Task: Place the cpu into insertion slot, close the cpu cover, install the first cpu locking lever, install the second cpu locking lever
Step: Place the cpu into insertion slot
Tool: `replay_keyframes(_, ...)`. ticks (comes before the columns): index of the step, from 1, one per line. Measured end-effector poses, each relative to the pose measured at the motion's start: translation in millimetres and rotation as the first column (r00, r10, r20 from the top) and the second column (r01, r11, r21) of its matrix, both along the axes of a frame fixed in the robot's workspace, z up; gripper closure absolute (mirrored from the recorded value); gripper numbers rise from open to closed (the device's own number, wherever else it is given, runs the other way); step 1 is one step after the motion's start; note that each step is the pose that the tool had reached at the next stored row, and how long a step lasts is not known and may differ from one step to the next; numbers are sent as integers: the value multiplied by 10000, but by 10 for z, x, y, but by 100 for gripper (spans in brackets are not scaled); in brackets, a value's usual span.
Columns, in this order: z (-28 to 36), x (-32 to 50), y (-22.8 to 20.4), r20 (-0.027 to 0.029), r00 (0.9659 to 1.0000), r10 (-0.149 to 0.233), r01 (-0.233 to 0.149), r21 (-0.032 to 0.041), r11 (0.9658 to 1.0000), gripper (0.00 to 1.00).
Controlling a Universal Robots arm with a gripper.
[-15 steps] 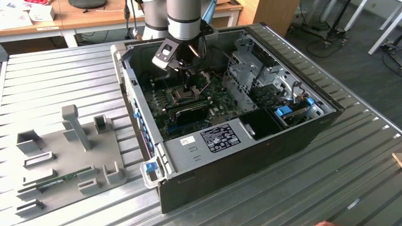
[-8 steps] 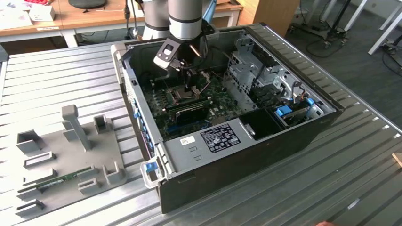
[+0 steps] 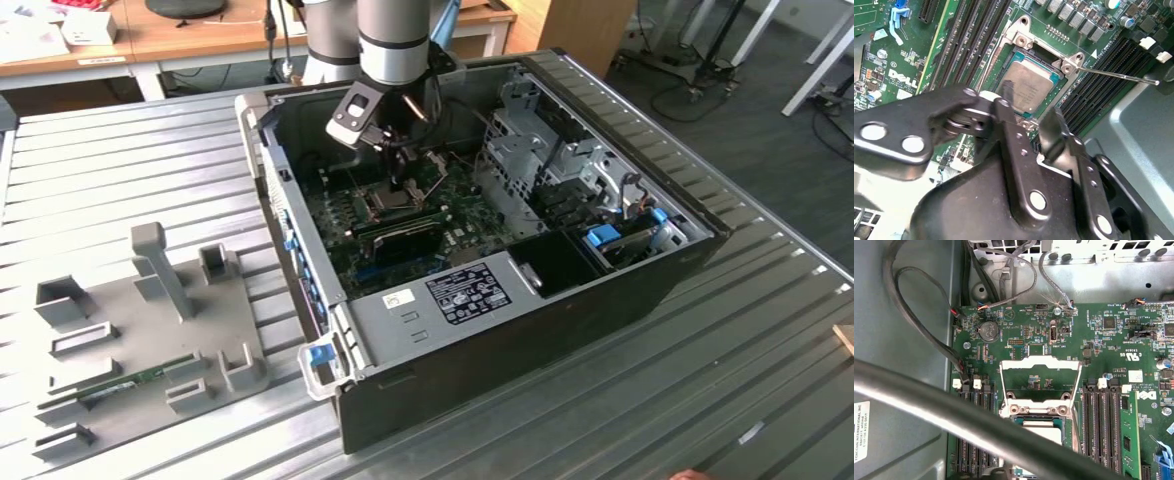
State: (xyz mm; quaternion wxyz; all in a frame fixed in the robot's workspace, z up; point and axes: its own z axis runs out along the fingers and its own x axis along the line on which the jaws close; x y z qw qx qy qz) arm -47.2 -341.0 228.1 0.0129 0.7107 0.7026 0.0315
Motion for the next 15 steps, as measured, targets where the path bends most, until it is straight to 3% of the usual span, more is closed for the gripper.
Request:
replay_keyframes(4,0,1,0,0,10000,0,0,0,10000,71)
replay_keyframes(7,0,1,0,0,10000,0,0,0,10000,76)
replay_keyframes(9,0,1,0,0,10000,0,0,0,10000,88)
replay_keyframes(15,0,2,0,0,10000,0,0,0,10000,89)
